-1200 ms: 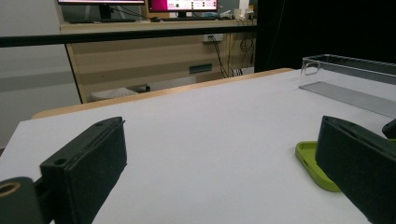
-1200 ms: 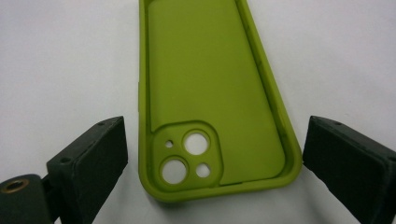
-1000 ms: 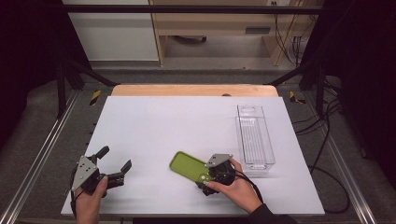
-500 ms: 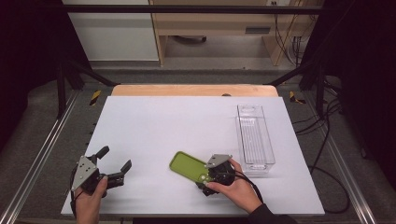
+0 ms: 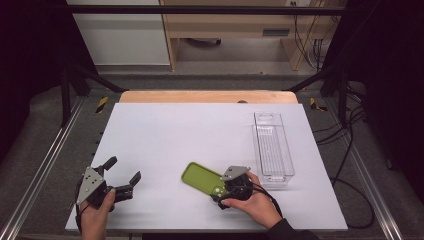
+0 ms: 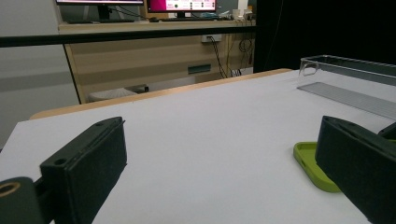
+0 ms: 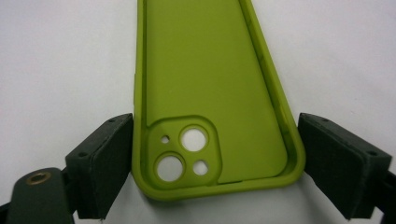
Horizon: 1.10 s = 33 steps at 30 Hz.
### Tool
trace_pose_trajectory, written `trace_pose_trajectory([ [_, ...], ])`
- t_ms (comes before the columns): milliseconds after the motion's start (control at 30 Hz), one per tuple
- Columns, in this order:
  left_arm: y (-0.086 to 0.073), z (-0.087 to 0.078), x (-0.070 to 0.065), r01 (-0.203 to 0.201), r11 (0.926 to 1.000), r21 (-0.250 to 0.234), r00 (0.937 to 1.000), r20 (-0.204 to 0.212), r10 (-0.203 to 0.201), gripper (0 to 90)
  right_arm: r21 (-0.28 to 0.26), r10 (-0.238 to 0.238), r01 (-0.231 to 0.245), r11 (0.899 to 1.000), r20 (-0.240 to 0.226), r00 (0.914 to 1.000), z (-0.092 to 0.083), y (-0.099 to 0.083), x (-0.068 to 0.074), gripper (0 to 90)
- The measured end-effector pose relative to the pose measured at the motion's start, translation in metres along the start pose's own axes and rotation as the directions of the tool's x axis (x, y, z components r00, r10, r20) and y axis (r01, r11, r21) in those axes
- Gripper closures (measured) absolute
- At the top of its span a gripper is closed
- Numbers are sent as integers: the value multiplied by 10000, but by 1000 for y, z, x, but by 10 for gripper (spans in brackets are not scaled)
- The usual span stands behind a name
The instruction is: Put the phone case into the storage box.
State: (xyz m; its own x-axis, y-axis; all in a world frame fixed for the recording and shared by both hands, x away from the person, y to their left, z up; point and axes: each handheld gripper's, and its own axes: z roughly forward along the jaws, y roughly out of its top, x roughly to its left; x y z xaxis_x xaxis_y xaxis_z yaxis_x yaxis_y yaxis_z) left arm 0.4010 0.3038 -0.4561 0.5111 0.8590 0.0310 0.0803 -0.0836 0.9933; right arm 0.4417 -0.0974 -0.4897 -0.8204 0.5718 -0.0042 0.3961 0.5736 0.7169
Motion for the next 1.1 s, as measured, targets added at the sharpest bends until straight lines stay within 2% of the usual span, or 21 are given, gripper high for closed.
trace_pose_trajectory([
  [300,0,0,0,-48,10000,27,10000,-41,48,18,-12,-50,50,10000,-10,10000,-1,0,0,161],
  [433,0,-1,1,-1,10000,28,9999,-117,1,18,56,412,-411,9991,-171,9990,-3,3,-2,166],
  [600,0,1,-1,39,9999,113,10000,-20,-39,19,77,365,-365,9993,-28,9993,-10,12,-3,166],
  [767,0,4,-7,-239,9992,308,9996,147,235,20,361,239,-246,9990,194,9995,-15,26,-5,168],
  [900,1,6,-12,-564,9973,460,9982,252,553,20,453,39,-48,9990,205,9998,-18,35,-7,169],
  [1100,0,9,-14,-655,9965,515,9974,323,639,20,523,17,-27,9986,195,9998,-24,45,-11,171],
])
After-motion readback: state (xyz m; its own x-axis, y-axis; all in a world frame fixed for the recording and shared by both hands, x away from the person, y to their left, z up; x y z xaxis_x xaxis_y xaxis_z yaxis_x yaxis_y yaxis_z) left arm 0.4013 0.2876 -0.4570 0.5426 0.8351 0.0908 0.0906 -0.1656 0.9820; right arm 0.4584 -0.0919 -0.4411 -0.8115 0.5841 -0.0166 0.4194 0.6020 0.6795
